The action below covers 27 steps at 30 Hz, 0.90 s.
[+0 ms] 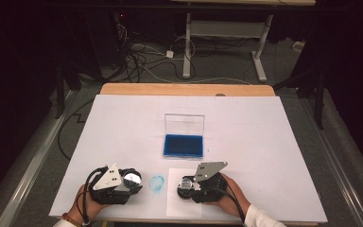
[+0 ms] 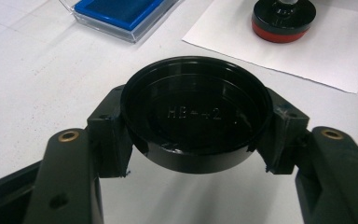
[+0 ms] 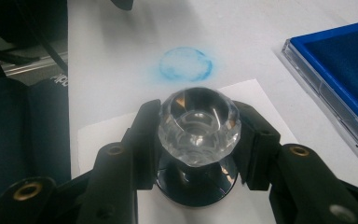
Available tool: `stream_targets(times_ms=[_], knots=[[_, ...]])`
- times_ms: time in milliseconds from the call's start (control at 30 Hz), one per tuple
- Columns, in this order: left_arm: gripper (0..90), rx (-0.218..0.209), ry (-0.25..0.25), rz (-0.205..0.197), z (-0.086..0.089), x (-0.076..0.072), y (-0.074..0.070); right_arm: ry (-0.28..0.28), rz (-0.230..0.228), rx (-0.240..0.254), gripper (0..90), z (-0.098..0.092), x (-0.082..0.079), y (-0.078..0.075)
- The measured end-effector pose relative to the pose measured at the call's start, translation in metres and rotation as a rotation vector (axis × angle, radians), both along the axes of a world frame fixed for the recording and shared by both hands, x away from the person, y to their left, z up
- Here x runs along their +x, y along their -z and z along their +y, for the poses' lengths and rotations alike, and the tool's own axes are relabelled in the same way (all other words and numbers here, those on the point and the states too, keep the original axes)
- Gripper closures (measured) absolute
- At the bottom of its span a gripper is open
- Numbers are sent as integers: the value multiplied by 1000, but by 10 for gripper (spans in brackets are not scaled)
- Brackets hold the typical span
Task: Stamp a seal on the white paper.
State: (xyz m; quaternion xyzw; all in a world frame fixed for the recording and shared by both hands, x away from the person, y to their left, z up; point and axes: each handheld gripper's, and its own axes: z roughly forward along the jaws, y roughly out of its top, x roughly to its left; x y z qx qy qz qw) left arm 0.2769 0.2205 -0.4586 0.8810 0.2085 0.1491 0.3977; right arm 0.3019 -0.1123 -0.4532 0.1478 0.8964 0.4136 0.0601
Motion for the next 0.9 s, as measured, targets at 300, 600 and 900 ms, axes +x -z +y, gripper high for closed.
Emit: stream_targets(times_ms=[300,600,900], knots=[[358,-5,4,-2,-1,-1,0,9,0,-1,570,1,-1,0],[358,-1,10,7,-3,0,1,4,9,4,570,0,0,1],[358,-7,15,10,-3,0,1,3,4,5,570,0,0,2]])
